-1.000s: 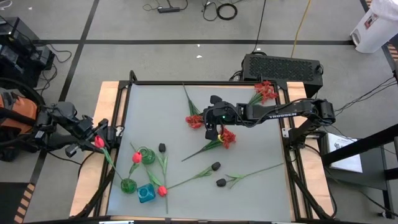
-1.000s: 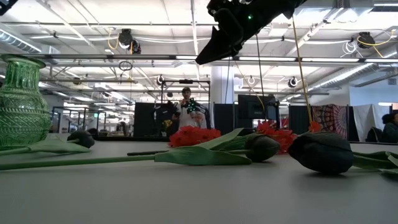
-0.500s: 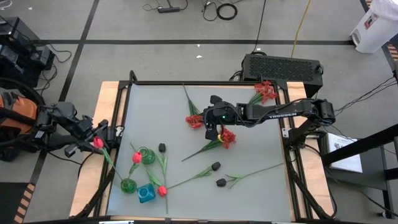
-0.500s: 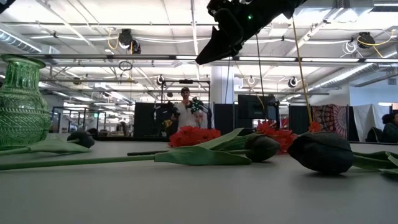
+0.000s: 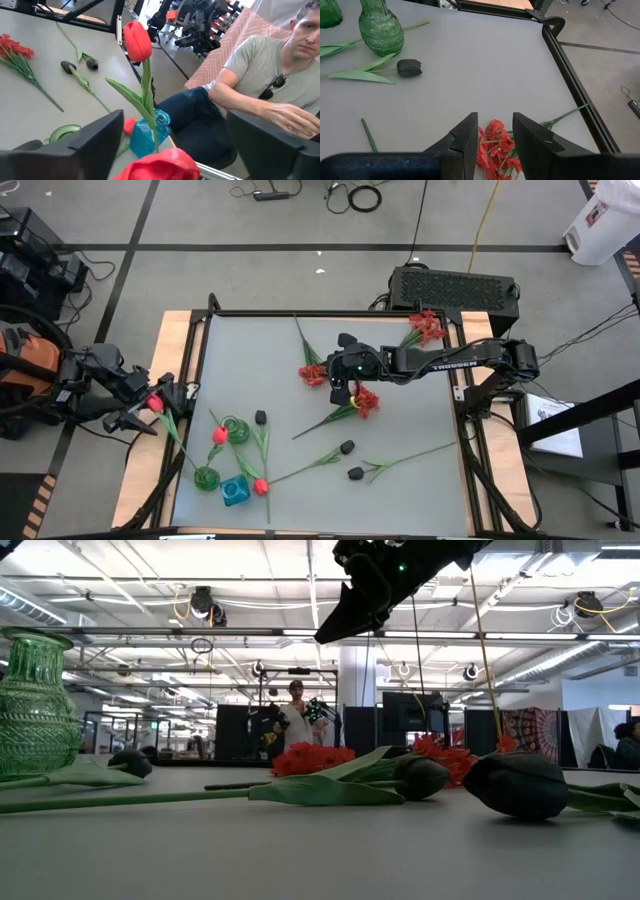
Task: Sort flowers into vase by color
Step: Put the right light orange flower into the bottom green vase
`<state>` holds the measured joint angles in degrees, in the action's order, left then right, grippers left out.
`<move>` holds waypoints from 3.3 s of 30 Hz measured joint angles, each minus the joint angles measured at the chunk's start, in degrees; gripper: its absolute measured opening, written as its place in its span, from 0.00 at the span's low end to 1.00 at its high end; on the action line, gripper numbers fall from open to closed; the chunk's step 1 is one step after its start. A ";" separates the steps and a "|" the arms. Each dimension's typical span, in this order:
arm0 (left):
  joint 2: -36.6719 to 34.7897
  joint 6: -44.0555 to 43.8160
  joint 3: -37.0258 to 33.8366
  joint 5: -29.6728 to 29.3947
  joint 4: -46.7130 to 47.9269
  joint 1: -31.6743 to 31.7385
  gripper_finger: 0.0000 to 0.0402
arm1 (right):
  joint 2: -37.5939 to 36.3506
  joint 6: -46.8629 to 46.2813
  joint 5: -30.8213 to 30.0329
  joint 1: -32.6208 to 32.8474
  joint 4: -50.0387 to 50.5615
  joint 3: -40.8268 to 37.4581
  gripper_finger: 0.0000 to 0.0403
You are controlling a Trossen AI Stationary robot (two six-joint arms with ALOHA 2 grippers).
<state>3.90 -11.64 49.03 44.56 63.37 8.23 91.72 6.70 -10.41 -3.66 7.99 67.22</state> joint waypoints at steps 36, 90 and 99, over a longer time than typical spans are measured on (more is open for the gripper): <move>0.00 -3.08 -0.01 -2.82 0.09 0.00 0.96 | 0.00 0.00 0.00 -0.01 0.00 0.00 0.28; -0.02 2.90 19.51 -13.15 13.25 -0.01 0.96 | 0.00 0.00 0.00 -0.01 0.00 0.01 0.28; -0.02 5.06 22.02 -13.09 22.00 0.00 0.96 | 0.00 0.00 -0.01 -0.01 0.00 0.00 0.28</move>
<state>3.88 -6.58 71.04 31.46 85.38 8.23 91.72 6.70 -10.42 -3.66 7.99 67.22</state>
